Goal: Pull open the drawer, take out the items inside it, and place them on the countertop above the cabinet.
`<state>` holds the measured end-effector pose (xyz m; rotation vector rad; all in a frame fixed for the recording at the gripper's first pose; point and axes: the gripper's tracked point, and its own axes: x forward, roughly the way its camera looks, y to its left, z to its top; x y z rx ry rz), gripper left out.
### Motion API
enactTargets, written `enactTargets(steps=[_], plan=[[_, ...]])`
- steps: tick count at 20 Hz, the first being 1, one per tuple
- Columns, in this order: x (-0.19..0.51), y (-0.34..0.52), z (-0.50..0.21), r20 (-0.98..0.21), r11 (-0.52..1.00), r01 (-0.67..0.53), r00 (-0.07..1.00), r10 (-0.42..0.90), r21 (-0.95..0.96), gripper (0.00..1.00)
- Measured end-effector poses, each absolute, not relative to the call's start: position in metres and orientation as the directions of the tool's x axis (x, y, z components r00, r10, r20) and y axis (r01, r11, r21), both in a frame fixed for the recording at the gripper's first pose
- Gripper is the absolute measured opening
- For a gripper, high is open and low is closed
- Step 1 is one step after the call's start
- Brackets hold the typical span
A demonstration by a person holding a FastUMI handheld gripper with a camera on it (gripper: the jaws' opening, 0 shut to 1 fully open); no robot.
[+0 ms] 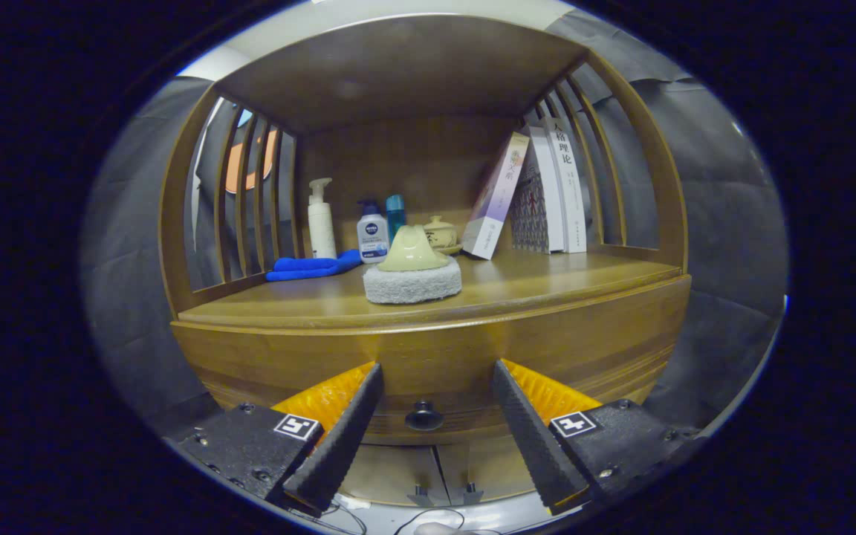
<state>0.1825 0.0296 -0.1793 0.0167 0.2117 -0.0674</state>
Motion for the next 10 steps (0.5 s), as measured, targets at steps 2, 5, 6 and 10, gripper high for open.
enactTargets(steps=[2, 5, 6, 10], plan=[[0.182, 0.028, -0.181, -0.229, 0.997, 0.067, 0.971, -0.074, -0.039, 0.99], [0.175, 0.031, -0.171, -0.238, 0.998, 0.049, 0.97, -0.058, -0.043, 0.99], [0.171, 0.03, -0.162, -0.223, 0.998, 0.047, 0.973, -0.056, -0.047, 0.99], [0.135, 0.032, -0.122, -0.176, 0.998, 0.028, 0.984, -0.038, -0.064, 0.99]])
